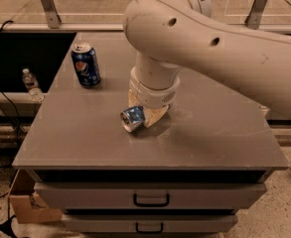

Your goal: Knock redbull can over

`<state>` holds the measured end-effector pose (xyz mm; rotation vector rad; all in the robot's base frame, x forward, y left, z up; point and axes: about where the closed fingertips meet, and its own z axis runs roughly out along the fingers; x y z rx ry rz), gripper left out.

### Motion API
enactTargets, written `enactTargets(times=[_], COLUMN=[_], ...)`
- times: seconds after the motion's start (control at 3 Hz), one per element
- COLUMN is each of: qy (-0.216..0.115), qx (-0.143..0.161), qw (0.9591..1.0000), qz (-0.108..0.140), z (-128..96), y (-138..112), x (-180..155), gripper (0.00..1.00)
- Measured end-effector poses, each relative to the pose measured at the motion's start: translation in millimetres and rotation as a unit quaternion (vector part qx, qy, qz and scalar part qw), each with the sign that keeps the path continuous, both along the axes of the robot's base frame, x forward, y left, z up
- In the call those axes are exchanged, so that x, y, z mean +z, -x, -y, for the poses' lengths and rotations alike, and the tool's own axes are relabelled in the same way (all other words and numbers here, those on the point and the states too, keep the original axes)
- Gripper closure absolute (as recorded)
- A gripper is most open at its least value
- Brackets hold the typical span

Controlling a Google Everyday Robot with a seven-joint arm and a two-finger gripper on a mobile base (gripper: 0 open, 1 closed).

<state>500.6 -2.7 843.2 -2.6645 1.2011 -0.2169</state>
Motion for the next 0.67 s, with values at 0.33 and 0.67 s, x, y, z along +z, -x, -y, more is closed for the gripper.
enactTargets(times=[0.33, 0.67], qy=[0.000, 0.000], qx=[0.000, 0.000], qw=[1.0000, 1.0000], qz=[0.001, 0.003], z=[-0.1, 0.1], y=[0.9, 1.5], x=[1.5, 3.0], gripper=[0.58, 0.36])
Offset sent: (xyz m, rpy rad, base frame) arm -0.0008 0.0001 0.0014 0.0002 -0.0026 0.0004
